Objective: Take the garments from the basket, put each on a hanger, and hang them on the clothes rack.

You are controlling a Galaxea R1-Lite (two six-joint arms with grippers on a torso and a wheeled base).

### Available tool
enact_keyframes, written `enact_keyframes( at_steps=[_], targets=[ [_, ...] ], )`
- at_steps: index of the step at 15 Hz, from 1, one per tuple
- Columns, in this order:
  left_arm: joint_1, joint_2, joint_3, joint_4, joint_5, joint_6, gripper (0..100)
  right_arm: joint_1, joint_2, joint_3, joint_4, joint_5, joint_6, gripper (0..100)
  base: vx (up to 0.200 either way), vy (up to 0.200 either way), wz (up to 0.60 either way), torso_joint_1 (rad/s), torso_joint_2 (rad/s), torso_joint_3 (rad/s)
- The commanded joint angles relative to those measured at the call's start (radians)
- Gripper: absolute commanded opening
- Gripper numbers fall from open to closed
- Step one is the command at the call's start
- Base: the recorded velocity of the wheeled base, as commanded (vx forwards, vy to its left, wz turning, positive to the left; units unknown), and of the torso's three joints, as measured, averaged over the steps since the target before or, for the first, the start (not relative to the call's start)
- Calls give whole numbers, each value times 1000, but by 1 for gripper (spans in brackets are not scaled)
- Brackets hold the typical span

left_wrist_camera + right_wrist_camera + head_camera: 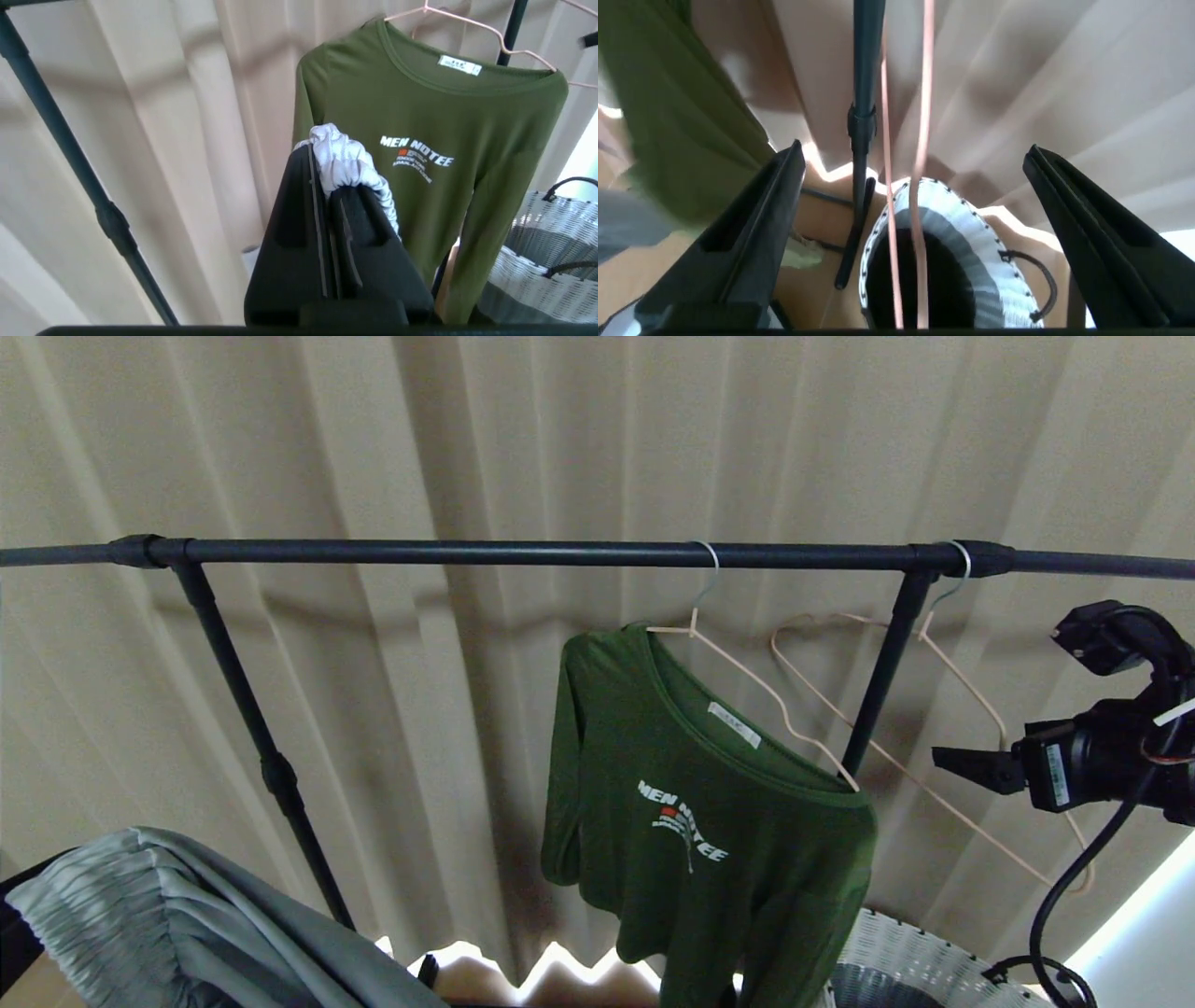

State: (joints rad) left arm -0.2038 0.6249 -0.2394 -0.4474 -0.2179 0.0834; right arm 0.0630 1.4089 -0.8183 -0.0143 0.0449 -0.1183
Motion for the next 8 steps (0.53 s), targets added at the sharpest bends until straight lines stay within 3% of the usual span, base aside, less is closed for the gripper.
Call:
enact_keyframes(
  at_steps=[1, 8],
  targets=[
    [0, -5, 0, 1, 0, -1, 0, 1, 67, -13, -1, 1, 0, 100, 0, 0, 0, 0, 0, 0],
    [0, -13, 0, 1, 0, -1, 0, 15, 93, -32, -3, -2, 0, 100, 0, 0, 0, 0, 0, 0]
  ],
)
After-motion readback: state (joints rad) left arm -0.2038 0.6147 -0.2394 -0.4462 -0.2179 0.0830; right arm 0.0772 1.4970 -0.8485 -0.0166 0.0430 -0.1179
